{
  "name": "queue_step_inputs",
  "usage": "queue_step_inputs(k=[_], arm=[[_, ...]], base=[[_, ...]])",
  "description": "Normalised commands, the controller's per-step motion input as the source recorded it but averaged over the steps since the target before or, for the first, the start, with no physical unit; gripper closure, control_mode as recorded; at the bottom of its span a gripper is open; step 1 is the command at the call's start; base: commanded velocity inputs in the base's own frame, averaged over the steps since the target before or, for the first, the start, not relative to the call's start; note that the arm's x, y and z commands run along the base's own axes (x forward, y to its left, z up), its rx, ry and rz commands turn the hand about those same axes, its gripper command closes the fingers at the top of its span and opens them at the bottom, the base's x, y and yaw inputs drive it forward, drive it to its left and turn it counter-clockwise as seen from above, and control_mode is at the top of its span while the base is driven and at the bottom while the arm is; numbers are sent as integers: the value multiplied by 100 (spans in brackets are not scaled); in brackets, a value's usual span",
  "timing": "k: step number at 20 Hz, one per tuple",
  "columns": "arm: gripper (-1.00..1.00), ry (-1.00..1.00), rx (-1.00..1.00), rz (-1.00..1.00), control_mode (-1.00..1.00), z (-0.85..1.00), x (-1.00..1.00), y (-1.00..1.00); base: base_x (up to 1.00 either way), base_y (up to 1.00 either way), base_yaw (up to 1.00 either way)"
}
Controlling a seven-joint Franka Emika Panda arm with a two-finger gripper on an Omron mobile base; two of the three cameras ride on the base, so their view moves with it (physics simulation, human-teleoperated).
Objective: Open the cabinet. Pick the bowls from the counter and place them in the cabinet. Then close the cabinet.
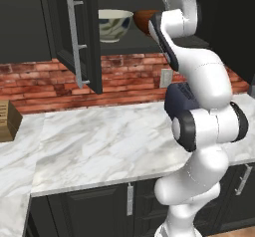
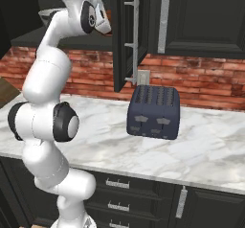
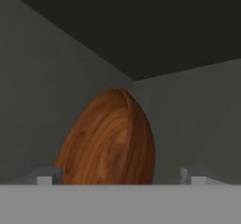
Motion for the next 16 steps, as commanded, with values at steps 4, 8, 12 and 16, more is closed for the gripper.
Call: queue_step_inputs(k=[4, 8, 12, 16], arm=[[-100, -47, 0, 0, -100, 32, -100, 0], [-100, -47, 0, 0, -100, 12, -100, 0], [-100, -47, -1, 0, -100, 0, -100, 0], [-100, -42, 0, 0, -100, 0, -100, 0]], base=[[0, 0, 0], [0, 0, 0], [0, 0, 0], [0, 0, 0]])
